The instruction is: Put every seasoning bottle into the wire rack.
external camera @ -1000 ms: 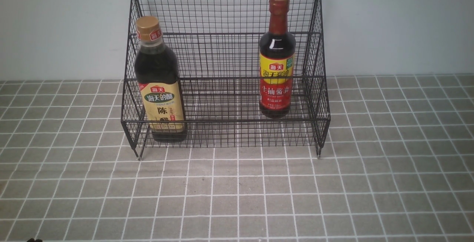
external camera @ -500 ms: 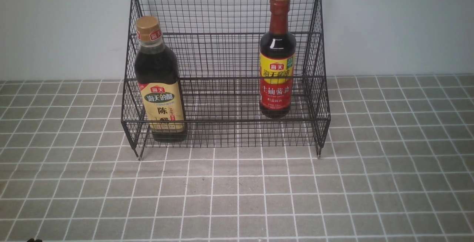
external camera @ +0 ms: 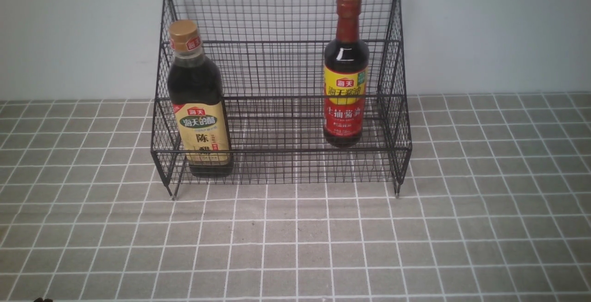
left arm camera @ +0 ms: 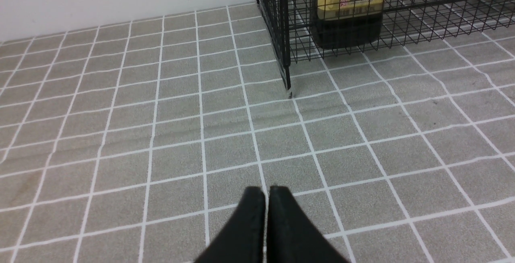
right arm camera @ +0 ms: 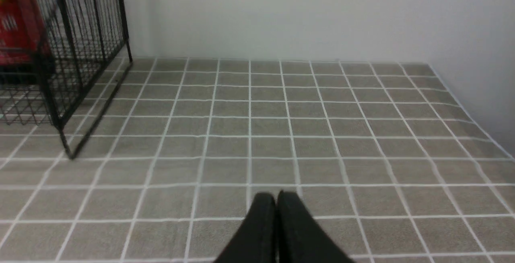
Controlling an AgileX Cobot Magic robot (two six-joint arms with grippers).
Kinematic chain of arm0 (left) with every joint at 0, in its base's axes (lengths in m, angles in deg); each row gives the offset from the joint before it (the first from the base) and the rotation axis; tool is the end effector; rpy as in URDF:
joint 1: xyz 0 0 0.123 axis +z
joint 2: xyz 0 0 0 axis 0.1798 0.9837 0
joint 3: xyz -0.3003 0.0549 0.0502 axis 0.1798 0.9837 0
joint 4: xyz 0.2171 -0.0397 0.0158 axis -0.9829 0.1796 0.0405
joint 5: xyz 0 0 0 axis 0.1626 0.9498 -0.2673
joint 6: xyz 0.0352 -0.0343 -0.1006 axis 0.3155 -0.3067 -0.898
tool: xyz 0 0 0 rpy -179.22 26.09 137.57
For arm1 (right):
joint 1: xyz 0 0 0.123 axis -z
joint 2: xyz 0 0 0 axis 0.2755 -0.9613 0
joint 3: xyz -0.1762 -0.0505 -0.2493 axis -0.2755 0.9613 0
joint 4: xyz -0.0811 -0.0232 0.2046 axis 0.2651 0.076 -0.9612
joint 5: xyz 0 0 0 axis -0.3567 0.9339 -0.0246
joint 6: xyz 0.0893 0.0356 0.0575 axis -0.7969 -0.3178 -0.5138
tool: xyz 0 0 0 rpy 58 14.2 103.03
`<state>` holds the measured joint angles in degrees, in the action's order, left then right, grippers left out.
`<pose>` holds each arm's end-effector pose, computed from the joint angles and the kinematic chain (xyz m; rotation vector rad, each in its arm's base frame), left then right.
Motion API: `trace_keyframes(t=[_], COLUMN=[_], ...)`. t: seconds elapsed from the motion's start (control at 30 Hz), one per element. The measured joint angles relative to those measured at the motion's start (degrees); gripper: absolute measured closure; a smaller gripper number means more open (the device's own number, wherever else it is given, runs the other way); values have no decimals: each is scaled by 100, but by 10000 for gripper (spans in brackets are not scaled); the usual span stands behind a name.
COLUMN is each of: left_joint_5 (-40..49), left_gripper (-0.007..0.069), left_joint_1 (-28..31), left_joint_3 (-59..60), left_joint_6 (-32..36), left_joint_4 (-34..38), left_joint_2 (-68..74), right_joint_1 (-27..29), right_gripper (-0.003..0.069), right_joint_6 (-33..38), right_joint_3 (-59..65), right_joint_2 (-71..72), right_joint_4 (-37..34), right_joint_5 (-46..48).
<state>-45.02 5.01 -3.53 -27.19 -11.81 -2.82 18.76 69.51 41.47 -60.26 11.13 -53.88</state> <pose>0.0168 -0.0042 0.1649 0.1879 1.8622 -0.0241 0.0170 -0.0051 0.1671 0.0697 1.8624 -0.0700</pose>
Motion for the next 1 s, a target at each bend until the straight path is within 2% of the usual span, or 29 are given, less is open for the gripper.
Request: trace_keyframes(t=[1.0], left_joint_5=[3], left_gripper=[631], left_joint_1=[0], left_joint_3=[0], left_joint_6=[0], left_joint_4=[0], left_joint_2=[0], right_joint_1=[11], right_gripper=[671], right_joint_6=[-130], right_joint_3=[-10], right_joint_2=[6], right_joint_4=[-122], right_joint_5=[36])
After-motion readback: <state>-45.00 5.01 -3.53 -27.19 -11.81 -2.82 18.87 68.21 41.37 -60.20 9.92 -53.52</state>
